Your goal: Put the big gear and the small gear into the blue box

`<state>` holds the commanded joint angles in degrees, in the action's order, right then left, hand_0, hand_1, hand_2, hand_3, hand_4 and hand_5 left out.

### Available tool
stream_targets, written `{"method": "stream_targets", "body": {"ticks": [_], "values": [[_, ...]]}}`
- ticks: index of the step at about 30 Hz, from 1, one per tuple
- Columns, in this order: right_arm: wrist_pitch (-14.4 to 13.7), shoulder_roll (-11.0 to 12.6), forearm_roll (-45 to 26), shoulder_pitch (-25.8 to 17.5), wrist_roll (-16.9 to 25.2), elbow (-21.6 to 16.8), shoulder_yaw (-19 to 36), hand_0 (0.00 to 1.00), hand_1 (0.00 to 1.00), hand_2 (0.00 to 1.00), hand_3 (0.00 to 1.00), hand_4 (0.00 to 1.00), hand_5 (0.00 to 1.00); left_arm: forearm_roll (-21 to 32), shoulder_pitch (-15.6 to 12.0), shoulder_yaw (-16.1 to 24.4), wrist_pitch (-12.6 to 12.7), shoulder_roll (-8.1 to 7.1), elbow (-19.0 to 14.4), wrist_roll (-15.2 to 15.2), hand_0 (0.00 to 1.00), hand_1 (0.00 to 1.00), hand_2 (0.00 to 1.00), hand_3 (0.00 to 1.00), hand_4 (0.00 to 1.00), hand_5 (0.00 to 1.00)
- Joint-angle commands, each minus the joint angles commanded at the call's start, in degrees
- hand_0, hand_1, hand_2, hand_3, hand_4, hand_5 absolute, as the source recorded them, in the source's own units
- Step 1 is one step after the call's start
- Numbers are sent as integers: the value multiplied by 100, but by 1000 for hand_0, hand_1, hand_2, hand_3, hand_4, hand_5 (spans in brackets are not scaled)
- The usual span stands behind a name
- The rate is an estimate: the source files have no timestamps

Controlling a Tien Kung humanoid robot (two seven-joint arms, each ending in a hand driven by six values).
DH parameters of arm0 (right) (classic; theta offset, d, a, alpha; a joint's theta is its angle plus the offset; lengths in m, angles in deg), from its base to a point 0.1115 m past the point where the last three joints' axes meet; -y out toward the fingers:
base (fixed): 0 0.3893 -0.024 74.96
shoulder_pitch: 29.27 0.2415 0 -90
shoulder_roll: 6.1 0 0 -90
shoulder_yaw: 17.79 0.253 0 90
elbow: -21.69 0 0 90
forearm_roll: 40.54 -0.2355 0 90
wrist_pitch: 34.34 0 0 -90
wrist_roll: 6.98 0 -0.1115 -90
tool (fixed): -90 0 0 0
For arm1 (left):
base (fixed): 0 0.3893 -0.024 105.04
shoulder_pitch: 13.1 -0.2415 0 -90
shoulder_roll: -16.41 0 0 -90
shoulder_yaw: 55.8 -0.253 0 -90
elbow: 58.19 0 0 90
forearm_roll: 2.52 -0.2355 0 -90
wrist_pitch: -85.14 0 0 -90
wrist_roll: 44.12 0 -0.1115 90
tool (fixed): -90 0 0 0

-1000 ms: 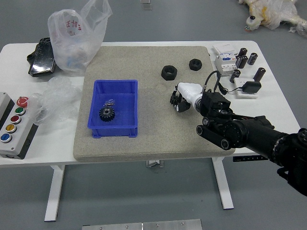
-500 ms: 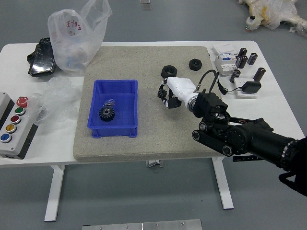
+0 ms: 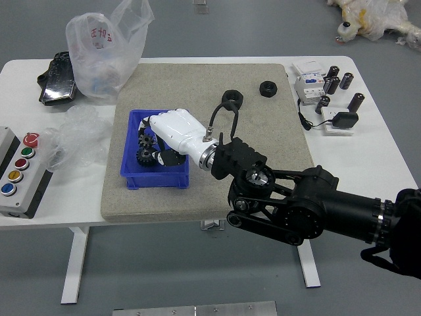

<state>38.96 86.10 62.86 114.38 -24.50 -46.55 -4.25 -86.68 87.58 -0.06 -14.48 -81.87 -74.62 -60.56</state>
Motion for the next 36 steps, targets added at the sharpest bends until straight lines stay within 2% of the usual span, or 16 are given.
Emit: {"method": "stream_targets", "body": {"ticks": [1,2,7,8,13,14,19,25,26,31,32,36], "values": [[13,-9,25,-1,1,8,-9,591,498,234,572,417,2,-2,-3,3,-2,1,-1,-5,712,532,538,668,694,489],[22,-14,40,0,2,16,-15,549,495,234,711,384,225,-5,-5,7,-3,2,-2,-8,712,532,538,669,696,490],[58,-32,80,2,-21,66,-55,549,495,234,711,384,225,-13,-8,13,-11,1,-5,-16,712,532,538,669,696,490],[67,-35,88,0,-29,71,-62,557,489,241,788,585,261,-12,-7,12,-12,1,-5,-16,713,532,538,669,696,490],[108,-46,138,-31,-71,77,-86,557,489,241,788,585,261,-16,-12,15,-22,-2,-9,-24,713,532,538,669,696,490],[110,-45,140,-40,-76,77,-87,560,471,241,835,740,305,-21,-15,20,-23,-1,-10,-29,713,532,538,670,697,491],[98,-19,151,-93,-88,63,-45,560,471,241,835,740,305,-16,-25,20,-24,3,-11,-36,713,532,538,670,697,491],[-188,181,-116,-345,90,-153,451,551,470,239,829,731,296,39,-17,-22,-9,15,-9,-21,713,532,539,671,697,491],[-253,241,-235,-415,161,-217,574,539,476,333,781,754,336,51,-17,-31,-5,15,-8,-18,713,532,538,671,697,491],[-522,653,-917,-944,718,-566,1289,539,476,333,781,754,336,103,-41,-61,35,6,3,3,713,532,538,671,697,491],[-557,746,-1078,-1082,863,-630,1472,564,692,727,906,777,375,86,-53,-45,41,3,6,3,713,532,539,672,698,493],[-537,1046,-1662,-1551,1363,-850,2121,564,692,727,906,777,375,43,-81,-15,62,2,21,25,713,532,539,672,698,493]]}}
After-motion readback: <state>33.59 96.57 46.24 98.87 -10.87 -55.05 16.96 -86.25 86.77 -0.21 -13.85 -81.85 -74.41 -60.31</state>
